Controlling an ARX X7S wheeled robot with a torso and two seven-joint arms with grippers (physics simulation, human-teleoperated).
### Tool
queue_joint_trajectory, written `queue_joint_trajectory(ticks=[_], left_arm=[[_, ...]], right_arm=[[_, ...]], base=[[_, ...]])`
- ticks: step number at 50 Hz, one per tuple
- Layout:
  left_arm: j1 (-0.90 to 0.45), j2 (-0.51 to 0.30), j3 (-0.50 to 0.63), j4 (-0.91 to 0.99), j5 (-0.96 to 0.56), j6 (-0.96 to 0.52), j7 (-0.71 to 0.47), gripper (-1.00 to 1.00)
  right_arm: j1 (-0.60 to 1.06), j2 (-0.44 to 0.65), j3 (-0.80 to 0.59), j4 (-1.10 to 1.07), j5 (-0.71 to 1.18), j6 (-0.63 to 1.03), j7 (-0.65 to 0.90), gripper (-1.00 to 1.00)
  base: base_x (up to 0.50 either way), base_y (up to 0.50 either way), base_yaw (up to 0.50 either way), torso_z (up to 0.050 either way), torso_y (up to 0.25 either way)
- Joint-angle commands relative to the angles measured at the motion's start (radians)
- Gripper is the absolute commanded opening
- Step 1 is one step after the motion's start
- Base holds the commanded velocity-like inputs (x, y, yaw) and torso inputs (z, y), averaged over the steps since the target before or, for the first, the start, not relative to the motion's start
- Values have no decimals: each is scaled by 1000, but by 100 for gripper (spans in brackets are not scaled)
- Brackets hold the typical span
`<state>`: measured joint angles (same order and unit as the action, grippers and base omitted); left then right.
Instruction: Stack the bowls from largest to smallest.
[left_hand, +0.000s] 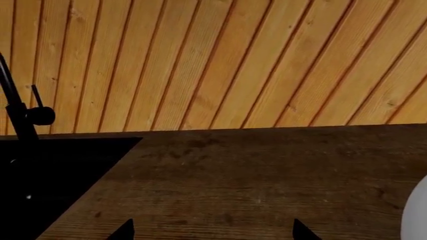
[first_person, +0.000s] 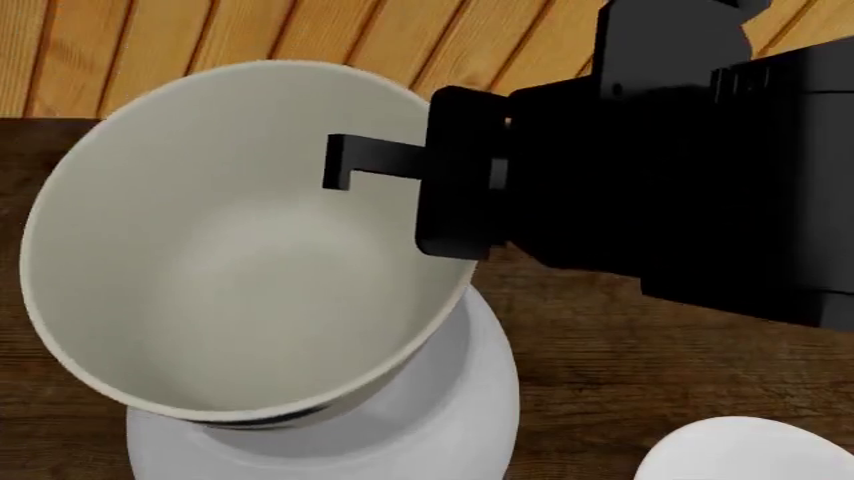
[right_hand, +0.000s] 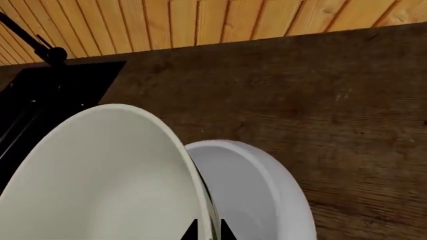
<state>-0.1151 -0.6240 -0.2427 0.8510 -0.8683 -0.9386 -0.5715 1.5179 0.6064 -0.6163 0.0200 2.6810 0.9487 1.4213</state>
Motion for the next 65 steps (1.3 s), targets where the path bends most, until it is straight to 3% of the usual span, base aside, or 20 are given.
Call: queue_joint_trajectory(ticks=[1,52,53,65], left_arm=[[3,5,-15,-2,-19,7,24,100],[24,-14,-17,-11,-16,40,29,100],[21,-12,-15,-12,-16,39,27,100],[10,-11,3,-13,-15,36,19,100]], right_arm=[[-26,12,16,84,-94,33,-89,-100],[-183,11,-29,0,-181,2,-156,-100],[-177,12,-29,7,-186,5,-157,100],[-164,19,-21,10,-226,2,-173,100]], base=[[0,0,0,0,0],[0,0,0,0,0],[0,0,0,0,0],[0,0,0,0,0]])
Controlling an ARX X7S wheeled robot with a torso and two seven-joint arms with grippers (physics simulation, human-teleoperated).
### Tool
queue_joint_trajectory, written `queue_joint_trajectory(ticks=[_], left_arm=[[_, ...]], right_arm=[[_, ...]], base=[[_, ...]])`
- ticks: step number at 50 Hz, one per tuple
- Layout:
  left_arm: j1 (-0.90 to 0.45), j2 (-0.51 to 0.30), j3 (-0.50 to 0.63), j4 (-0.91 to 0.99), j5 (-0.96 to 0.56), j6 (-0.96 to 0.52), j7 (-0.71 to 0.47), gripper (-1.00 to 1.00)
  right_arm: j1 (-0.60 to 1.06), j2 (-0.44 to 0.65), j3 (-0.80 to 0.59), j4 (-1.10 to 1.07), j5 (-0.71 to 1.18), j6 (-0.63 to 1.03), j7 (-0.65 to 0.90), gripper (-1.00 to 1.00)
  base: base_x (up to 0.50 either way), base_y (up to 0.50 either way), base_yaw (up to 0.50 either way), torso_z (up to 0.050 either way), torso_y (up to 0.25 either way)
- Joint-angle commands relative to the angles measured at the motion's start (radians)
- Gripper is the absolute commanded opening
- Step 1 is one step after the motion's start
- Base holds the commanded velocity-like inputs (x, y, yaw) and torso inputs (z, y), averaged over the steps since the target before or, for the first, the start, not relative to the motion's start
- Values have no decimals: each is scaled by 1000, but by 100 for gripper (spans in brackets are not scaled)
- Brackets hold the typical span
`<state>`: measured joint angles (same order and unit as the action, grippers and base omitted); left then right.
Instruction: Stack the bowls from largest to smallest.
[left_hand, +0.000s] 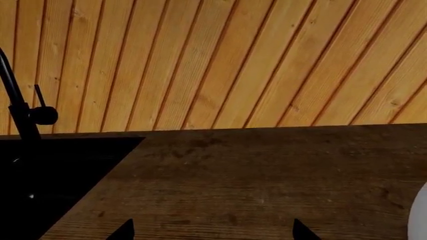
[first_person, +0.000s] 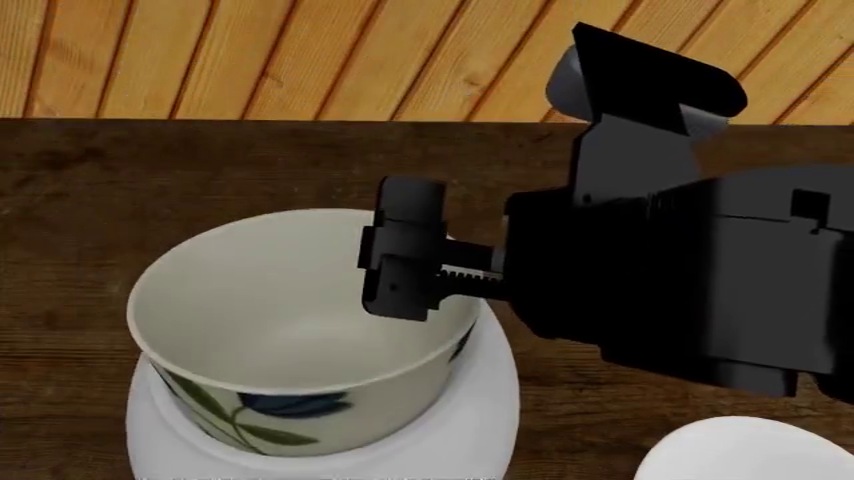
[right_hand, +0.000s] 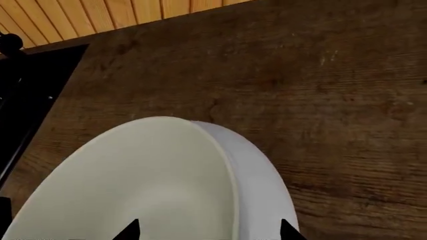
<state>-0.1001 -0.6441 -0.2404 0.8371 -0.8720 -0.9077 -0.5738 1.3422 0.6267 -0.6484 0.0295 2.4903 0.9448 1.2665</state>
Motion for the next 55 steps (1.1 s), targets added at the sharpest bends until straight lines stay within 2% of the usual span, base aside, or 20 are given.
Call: queue_joint_trajectory(ticks=[1,16,23,29,35,39,41,44,47,51,55], left_arm=[[-3,8,-1,1,-12,7,22,100],[12,0,-19,-2,-20,18,28,100],[22,-6,-37,4,-34,18,25,100],[15,-7,-25,6,-36,12,19,100],[11,-8,-20,13,-40,7,9,100],[19,-12,-19,21,-39,10,11,100],[24,-15,-28,19,-43,12,14,100],[34,-14,-29,11,-32,22,20,100],[24,-12,-20,16,-35,15,9,100],[26,-13,-19,11,-33,19,13,100],[31,-17,-25,15,-38,20,13,100]], right_arm=[[12,0,10,-1,-36,7,-18,100],[20,46,45,-103,-42,-6,-11,100],[39,178,127,-258,74,-54,42,100],[-54,364,206,-408,150,-73,50,100],[-267,583,370,-544,119,-47,-69,100],[-569,699,580,-604,5,-68,-198,100],[-784,678,772,-606,-36,-52,-212,100],[-940,628,958,-597,-82,47,-191,100],[-1013,596,1059,-593,-74,98,-169,100],[-1133,537,1265,-573,-48,213,-105,100],[-1181,514,1365,-548,-37,278,-78,100]], base=[[0,0,0,0,0],[0,0,0,0,0],[0,0,0,0,0],[0,0,0,0,0],[0,0,0,0,0],[0,0,0,0,0],[0,0,0,0,0],[0,0,0,0,0],[0,0,0,0,0],[0,0,0,0,0],[0,0,0,0,0]])
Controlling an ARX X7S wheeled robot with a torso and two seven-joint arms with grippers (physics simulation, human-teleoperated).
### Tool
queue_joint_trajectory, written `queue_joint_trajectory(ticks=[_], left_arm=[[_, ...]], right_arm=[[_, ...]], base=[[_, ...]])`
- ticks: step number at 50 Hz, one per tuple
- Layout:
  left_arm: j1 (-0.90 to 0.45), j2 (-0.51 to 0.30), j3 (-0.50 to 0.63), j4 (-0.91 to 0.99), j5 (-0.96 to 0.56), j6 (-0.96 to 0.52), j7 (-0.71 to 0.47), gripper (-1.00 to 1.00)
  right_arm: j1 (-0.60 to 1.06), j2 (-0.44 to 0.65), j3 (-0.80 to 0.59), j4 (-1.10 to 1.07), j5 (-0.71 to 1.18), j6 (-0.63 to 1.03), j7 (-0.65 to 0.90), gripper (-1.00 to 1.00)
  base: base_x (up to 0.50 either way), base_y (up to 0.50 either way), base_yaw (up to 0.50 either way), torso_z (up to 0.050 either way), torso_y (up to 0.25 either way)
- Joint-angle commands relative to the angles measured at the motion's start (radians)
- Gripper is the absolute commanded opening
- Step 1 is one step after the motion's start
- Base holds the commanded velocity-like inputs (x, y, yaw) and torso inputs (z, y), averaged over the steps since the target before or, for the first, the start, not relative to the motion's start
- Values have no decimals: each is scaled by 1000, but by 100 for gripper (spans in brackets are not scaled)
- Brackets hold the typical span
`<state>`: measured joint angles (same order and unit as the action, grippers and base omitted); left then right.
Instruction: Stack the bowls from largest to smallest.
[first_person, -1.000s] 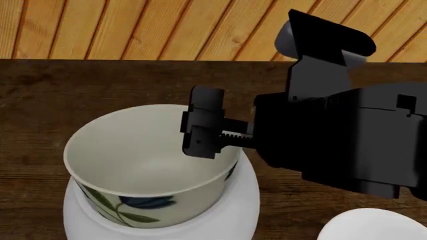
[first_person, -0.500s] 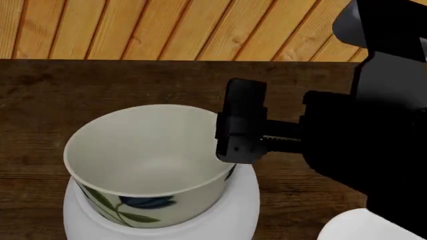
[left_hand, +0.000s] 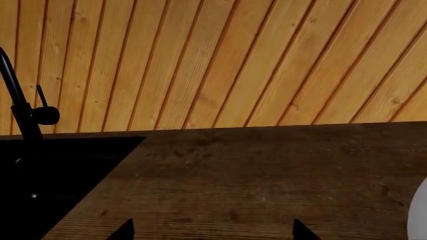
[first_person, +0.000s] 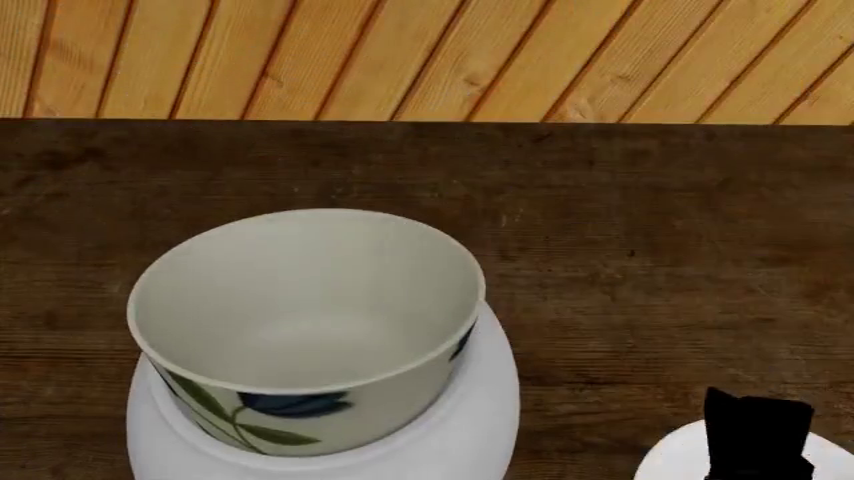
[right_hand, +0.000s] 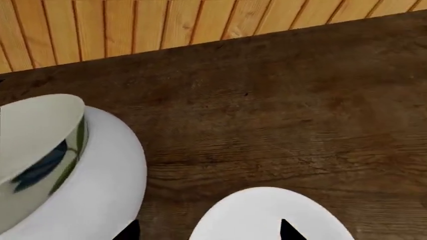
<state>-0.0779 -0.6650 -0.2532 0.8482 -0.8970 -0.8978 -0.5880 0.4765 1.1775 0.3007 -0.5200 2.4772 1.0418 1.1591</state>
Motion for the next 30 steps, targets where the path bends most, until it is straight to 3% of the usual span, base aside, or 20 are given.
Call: queue_joint_trajectory(ticks=[1,17,30], left_arm=[[9,4,-11,1,-11,11,28,100],[23,3,-1,-4,5,24,30,100],[14,4,23,-2,12,23,22,100]], right_arm=[[-320,-42,429,10,-40,203,31,100],[-349,-162,515,99,-243,369,0,100],[-331,-313,481,123,-443,460,-106,100]], base=[[0,0,0,0,0],[0,0,0,0,0],[0,0,0,0,0]])
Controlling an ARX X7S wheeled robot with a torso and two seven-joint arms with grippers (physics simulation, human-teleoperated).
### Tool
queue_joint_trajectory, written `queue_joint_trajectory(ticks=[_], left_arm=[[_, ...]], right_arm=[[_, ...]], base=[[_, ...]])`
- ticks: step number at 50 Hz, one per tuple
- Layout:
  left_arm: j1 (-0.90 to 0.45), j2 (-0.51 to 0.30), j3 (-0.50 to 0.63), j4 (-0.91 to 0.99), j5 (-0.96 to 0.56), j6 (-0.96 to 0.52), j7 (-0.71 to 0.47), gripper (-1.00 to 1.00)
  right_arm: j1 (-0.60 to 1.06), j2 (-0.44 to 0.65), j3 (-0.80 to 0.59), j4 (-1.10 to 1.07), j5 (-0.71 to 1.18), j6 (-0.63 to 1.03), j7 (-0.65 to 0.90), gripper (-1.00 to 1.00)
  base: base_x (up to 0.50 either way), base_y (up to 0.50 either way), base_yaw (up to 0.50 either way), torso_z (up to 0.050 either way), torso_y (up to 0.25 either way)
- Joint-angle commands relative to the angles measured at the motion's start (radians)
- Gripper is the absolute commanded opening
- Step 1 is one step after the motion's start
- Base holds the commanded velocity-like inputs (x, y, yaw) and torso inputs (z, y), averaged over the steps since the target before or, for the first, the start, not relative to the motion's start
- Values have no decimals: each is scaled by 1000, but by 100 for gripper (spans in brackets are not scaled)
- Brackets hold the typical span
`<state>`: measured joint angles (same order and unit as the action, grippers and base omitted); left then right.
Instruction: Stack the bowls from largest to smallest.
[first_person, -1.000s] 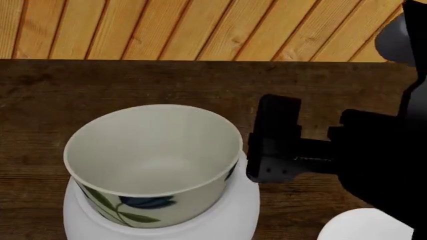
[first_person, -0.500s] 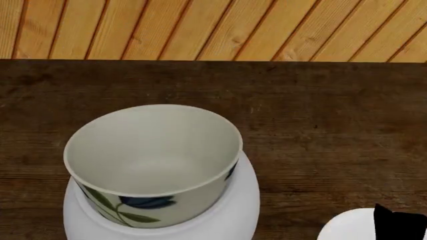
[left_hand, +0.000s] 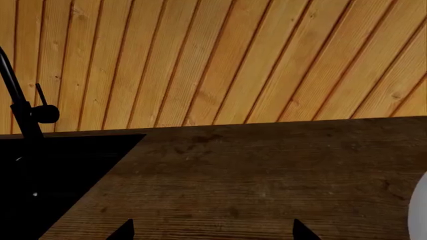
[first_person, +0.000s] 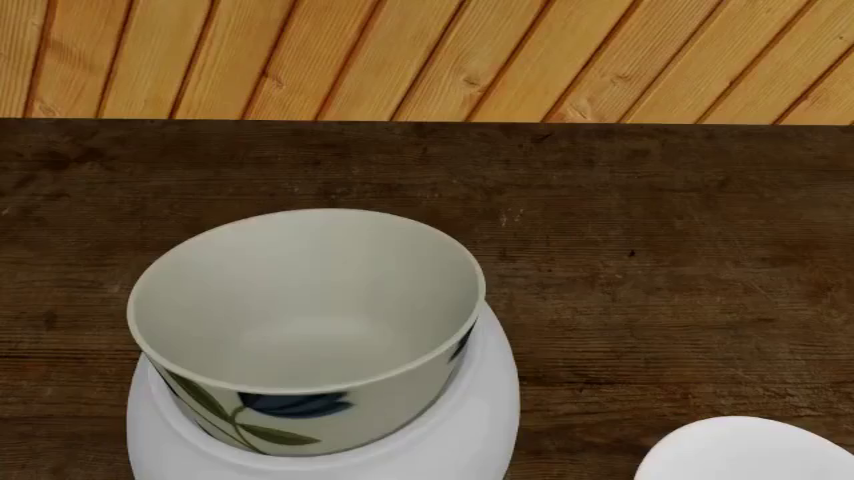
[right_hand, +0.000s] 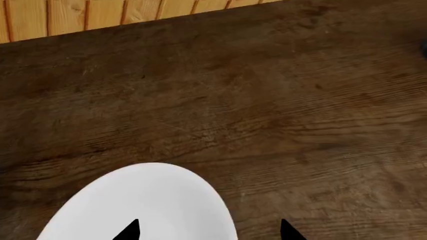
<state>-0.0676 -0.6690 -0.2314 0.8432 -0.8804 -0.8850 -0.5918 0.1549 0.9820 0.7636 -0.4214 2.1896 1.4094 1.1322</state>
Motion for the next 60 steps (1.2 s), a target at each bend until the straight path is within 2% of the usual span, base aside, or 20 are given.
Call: queue_joint_trajectory(ticks=[1,11,13,23,36,37,50,60], left_arm=[[4,9,5,3,-3,11,26,100],[14,3,-1,2,-4,18,31,100],[18,1,-3,5,-6,19,31,100],[-7,5,36,11,-2,10,22,100],[-7,1,40,7,0,15,23,100],[-4,0,37,7,-1,16,23,100],[1,-4,37,7,-1,22,22,100],[-8,-4,39,5,-8,20,14,100]], right_arm=[[-11,-125,15,22,-169,102,-90,100],[-47,-174,22,20,-296,135,-202,100],[-84,-169,20,37,-226,91,-188,100],[-157,-155,69,47,-207,79,-213,100],[-158,-161,35,39,-226,52,-234,100],[-160,-168,43,39,-227,36,-222,-100],[-151,-107,45,32,-131,-50,-188,-100],[-86,-11,26,8,102,-271,-99,-100]], base=[[0,0,0,0,0],[0,0,0,0,0],[0,0,0,0,0],[0,0,0,0,0],[0,0,0,0,0],[0,0,0,0,0],[0,0,0,0,0],[0,0,0,0,0]])
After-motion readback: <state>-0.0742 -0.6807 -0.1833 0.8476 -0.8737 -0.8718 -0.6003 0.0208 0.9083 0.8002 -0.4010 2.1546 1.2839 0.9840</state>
